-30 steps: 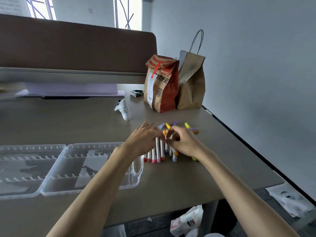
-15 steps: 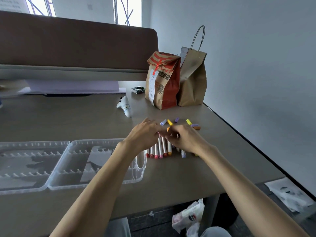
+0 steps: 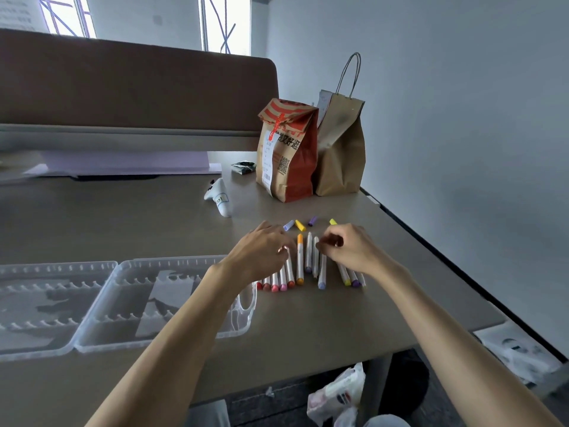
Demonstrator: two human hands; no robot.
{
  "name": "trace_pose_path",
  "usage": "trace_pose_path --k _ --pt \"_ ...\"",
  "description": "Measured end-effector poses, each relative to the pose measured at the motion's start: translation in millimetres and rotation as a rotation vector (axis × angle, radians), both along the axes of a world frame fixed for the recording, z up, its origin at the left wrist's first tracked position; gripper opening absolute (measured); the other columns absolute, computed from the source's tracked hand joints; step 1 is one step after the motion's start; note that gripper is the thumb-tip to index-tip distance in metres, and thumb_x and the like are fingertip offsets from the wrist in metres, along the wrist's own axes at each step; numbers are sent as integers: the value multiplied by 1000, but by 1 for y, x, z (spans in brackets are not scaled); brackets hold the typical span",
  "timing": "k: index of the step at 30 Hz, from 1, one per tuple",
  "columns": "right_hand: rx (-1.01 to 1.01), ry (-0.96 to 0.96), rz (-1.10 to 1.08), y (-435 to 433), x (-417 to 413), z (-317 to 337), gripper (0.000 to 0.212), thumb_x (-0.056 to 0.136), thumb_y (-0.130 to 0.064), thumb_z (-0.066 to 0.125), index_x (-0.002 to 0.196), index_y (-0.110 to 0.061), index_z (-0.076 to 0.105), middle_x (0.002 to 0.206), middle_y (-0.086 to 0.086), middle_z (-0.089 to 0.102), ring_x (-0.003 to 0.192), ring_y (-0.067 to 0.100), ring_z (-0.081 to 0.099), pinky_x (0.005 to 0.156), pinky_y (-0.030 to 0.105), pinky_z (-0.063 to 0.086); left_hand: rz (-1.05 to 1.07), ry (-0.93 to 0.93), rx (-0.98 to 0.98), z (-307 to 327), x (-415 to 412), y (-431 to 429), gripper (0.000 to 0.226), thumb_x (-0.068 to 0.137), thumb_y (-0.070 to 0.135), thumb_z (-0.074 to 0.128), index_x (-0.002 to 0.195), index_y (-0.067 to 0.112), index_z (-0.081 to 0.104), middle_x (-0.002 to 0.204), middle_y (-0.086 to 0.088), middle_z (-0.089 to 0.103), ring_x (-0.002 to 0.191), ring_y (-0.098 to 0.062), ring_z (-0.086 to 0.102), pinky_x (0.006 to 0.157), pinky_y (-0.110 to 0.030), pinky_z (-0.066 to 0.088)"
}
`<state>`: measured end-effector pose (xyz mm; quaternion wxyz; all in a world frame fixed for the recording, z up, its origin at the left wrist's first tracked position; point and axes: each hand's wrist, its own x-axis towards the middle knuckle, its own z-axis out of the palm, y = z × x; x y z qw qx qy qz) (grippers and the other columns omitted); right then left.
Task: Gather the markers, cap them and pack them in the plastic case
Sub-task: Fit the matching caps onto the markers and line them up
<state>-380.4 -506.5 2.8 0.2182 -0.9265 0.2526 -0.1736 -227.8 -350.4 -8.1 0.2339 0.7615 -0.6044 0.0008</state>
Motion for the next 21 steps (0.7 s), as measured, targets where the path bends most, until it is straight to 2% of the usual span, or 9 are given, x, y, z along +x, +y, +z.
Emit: trace_pose_path --k 3,8,11,14,16,18,21 --pt "-26 87 -45 4 6 0 13 83 -36 68 75 -28 64 78 -6 67 78 14 63 73 37 55 -14 -4 1 -1 -1 0 28 89 16 51 103 30 71 113 11 61 110 -14 43 92 -32 43" --pt "-102 205 -211 15 17 6 32 79 -47 66 76 -15 68 78 4 66 78 24 63 68 33 51 -30 -9 -15 -3 0 0 29 89 15 52 102 31 72 110 12 61 107 -14 43 92 -30 41" --pt "-122 263 -254 16 24 8 49 76 -63 63 68 -14 62 74 4 61 74 25 59 58 28 42 -33 -10 -21 -2 1 -1 31 88 14 52 103 33 71 110 12 61 106 -14 43 92 -29 41" --pt "-53 223 -303 14 28 9 56 73 -69 63 57 -18 48 63 3 50 63 23 50 51 26 31 -42 -16 -14 -2 1 -1 32 88 13 52 102 34 72 112 13 61 106 -14 43 93 -28 39" --pt "113 121 -295 11 25 12 53 79 -57 66 51 -18 44 51 -1 43 51 18 42 51 27 28 -50 -20 -8 -2 1 -1 32 89 14 51 100 35 72 114 16 60 107 -13 42 94 -28 39" --pt "387 -92 -267 6 17 16 45 85 -39 66 51 -17 47 49 0 41 48 15 37 52 27 27 -47 -15 -12 -3 2 -1 31 89 14 51 100 35 72 114 16 60 108 -13 43 94 -29 39" --pt "668 -455 -292 -4 -1 19 30 88 -28 65 72 -3 67 63 6 62 56 13 48 52 22 33 -35 -10 -25 -3 2 -2 30 89 14 51 101 32 72 113 14 61 108 -13 43 94 -30 40"
